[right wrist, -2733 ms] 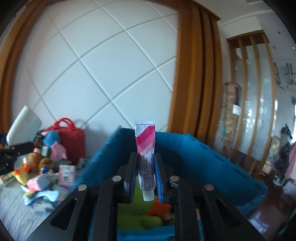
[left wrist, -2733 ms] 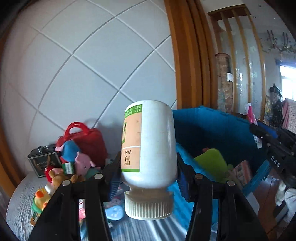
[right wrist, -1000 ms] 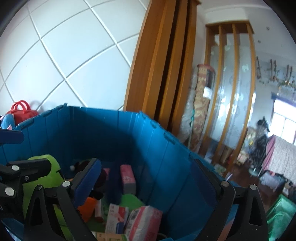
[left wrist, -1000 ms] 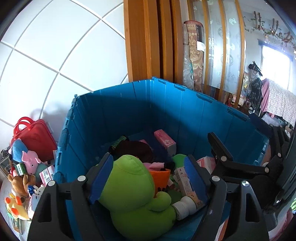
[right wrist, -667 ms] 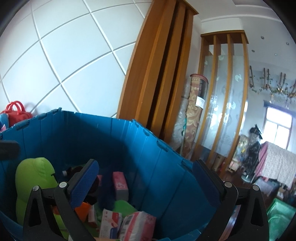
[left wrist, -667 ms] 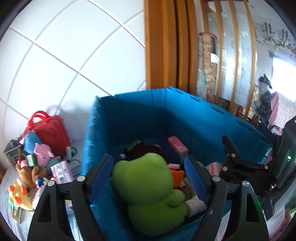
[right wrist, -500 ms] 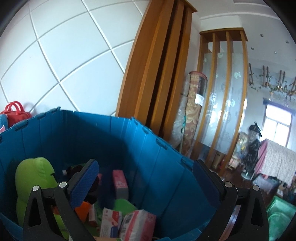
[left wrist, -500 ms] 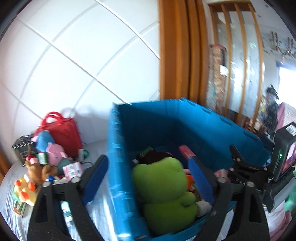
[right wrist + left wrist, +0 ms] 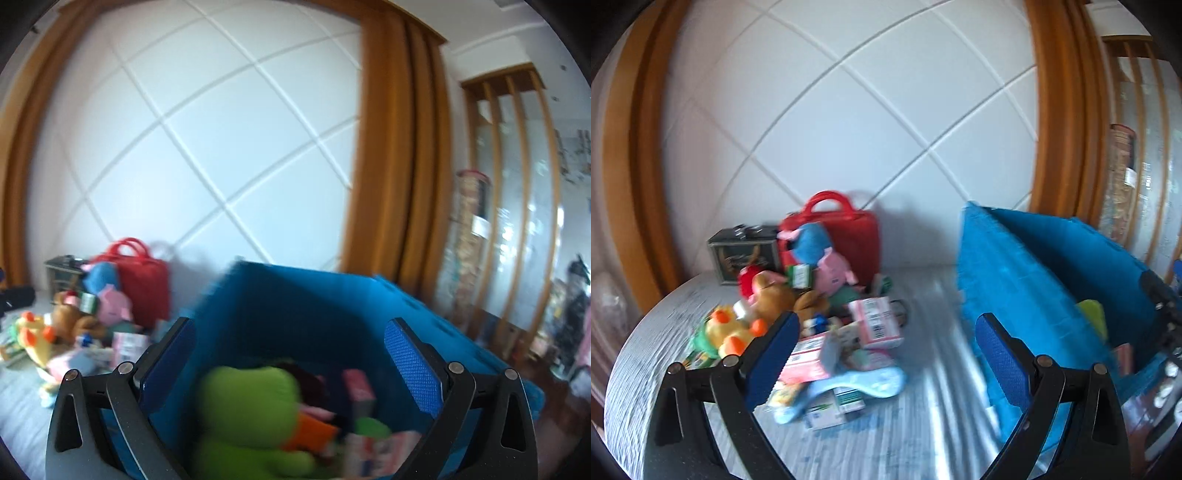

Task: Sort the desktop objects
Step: 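Move both tools back from the crate to the pile on the table, then grasp the yellow-and-green plush duck with the right tool, left tool steadying it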

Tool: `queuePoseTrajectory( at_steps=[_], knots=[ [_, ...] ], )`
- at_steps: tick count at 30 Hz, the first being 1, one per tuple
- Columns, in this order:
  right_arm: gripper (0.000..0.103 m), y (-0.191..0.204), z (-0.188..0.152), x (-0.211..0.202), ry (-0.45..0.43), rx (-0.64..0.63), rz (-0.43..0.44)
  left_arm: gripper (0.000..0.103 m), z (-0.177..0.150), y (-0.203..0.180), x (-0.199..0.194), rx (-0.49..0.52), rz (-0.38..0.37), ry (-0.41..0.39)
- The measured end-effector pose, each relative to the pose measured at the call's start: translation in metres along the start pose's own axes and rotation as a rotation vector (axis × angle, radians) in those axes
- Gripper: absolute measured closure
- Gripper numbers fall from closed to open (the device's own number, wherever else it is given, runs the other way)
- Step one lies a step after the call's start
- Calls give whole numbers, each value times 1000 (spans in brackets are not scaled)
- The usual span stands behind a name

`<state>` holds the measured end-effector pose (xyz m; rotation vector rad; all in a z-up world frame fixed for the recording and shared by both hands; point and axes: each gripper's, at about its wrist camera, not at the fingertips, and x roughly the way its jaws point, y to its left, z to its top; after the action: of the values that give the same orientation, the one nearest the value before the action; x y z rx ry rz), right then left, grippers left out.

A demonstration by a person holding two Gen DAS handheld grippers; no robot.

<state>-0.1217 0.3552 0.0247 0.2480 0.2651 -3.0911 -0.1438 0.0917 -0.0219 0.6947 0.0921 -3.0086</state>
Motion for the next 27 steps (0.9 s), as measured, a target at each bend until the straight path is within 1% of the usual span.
queuePoseTrajectory(
  at_steps=[6,9,13,16,18,22,23,27],
  knots=[
    [0,94,21,-13,-39,-18,138,6,-22,97,11,-45,106,67],
    [0,137,23,-10,-23,-10,206,6,-32,145,18,-62,143,98],
    [0,205,18,10,71,-1,293,6,-43,207,32,-84,168,146],
    [0,251,8,31,175,31,362,6,-54,254,50,-97,193,199],
    [0,277,0,46,238,49,393,6,-60,282,67,-96,210,241],
    [0,330,-17,78,371,73,435,6,-68,324,100,-87,217,297],
    [0,336,-19,82,387,76,438,6,-69,332,110,-83,216,313],
    [0,380,-33,114,475,78,445,6,-74,350,147,-51,175,366]
  ],
)
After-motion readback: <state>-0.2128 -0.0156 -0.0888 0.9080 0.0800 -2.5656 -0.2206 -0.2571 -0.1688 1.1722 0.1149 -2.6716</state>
